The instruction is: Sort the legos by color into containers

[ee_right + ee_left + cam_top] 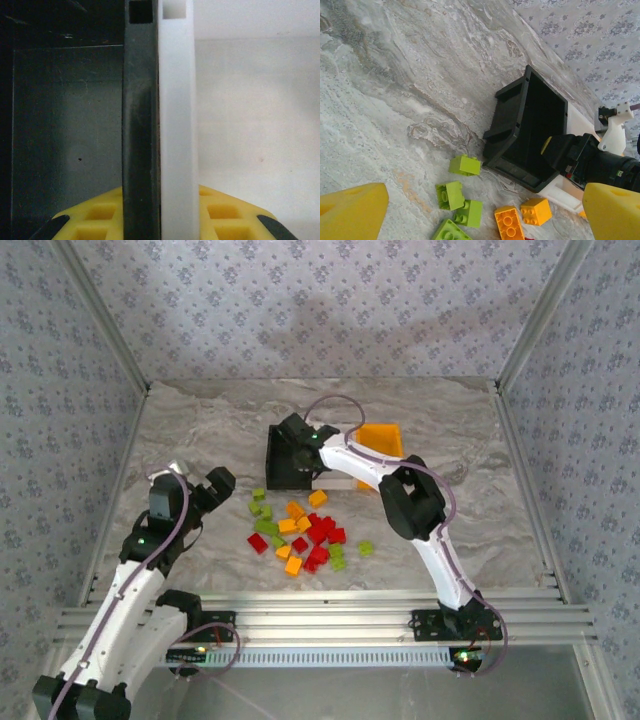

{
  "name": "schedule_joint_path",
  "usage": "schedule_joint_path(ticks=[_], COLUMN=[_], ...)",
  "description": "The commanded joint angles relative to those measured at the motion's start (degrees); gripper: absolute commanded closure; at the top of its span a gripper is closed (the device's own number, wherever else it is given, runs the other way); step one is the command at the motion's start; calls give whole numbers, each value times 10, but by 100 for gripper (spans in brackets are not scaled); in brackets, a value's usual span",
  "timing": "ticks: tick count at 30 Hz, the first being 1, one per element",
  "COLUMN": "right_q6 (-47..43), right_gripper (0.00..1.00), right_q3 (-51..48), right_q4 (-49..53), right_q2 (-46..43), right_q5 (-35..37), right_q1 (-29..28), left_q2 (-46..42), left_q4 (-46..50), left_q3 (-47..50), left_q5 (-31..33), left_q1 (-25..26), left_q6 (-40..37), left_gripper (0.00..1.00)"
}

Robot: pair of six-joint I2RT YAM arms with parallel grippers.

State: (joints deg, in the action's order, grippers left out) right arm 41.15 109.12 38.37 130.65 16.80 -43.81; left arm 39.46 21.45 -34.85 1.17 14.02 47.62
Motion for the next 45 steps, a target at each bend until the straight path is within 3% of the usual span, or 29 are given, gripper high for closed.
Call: schedule_joint_path(ticks=[1,5,8,16,20,23,28,34,35,36,45], right_q6=[26,27,23,-7,-16,-19,-33,-25,-31,-34,-34], right_gripper=[100,97,83,60,45,40,33,30,25,19,23], right_q3=[14,3,-14,-47,-76,-117,-227,-432,-461,-479,-577], right_q4=[40,48,30,-28,-59,-70,-49,23,31,44,42], right_q2=[22,18,8,-49,-102,-157,-263,-420,-444,-457,-449], right_q5=[-22,-26,-30,-37,-41,-44,-35,-14,-23,-33,-109], right_q1=[-8,-10,-12,-16,-18,-19,-23,-25,-26,-27,-78], left_q2=[-6,-5,-5,1,9,19,41,75,79,80,76], left_q4=[14,15,13,11,9,0,-5,74,76,74,45], left_q3=[5,4,4,-9,-20,-27,-41,-62,-59,-55,-22], left_q5=[9,6,3,-12,-20,-34,-44,-55,-59,-63,-75], left_q1=[3,3,3,3,3,3,14,20,21,21,23], left_q6=[-7,-9,-10,-16,-25,-26,-33,-37,-38,-38,-20], left_gripper=[1,0,1,1,0,1,1,0,1,0,1])
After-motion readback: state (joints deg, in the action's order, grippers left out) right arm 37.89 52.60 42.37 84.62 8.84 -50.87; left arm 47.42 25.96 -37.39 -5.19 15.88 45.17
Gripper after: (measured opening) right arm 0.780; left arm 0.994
